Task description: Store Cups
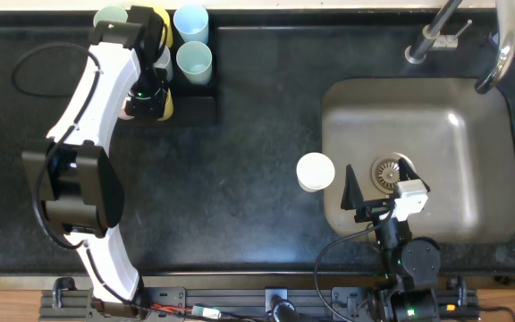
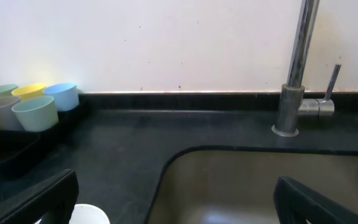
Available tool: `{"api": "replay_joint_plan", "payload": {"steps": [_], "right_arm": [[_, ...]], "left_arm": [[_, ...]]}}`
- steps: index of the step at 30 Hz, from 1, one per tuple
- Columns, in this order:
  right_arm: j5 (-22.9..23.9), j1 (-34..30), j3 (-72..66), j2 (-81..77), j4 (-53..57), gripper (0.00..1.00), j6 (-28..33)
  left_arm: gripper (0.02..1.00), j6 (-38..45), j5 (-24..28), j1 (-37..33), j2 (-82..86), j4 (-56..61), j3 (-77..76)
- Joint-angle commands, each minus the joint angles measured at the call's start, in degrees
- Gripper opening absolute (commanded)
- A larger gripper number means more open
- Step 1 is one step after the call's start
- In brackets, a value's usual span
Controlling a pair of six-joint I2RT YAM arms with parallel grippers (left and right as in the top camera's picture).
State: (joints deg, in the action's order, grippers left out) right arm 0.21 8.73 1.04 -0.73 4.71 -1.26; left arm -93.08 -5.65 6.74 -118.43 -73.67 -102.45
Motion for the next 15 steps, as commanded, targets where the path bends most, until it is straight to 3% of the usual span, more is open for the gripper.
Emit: {"api": "replay_joint_plan", "payload": {"steps": [1,7,9,11,15], "right_arm": [[-0.20,0.35,-0.76,0.52,-0.31,0.998,0.20],[-0.20,0.35,-0.76,0.52,-0.31,0.998,0.20],[-0.20,0.35,-0.76,0.52,-0.31,0.998,0.20],[-0.20,0.35,-0.76,0.52,-0.31,0.998,0.20],[-0.20,0.35,-0.76,0.52,-0.31,0.996,0.20]], "left_arm": [[0.500,-0.42,-1.73,0.02,1.42,-0.33,0.24],[0.722,-0.09,-3.48,0.02,6.58,-2.14,0.24],[0.829,0.00,-4.17,0.07,8.76,-2.95,0.24],[1.000,0.04,-4.87,0.17,10.93,-3.74,0.24],[1.000,1.03,-8.44,1.64,17.03,-5.01,0.24]]}}
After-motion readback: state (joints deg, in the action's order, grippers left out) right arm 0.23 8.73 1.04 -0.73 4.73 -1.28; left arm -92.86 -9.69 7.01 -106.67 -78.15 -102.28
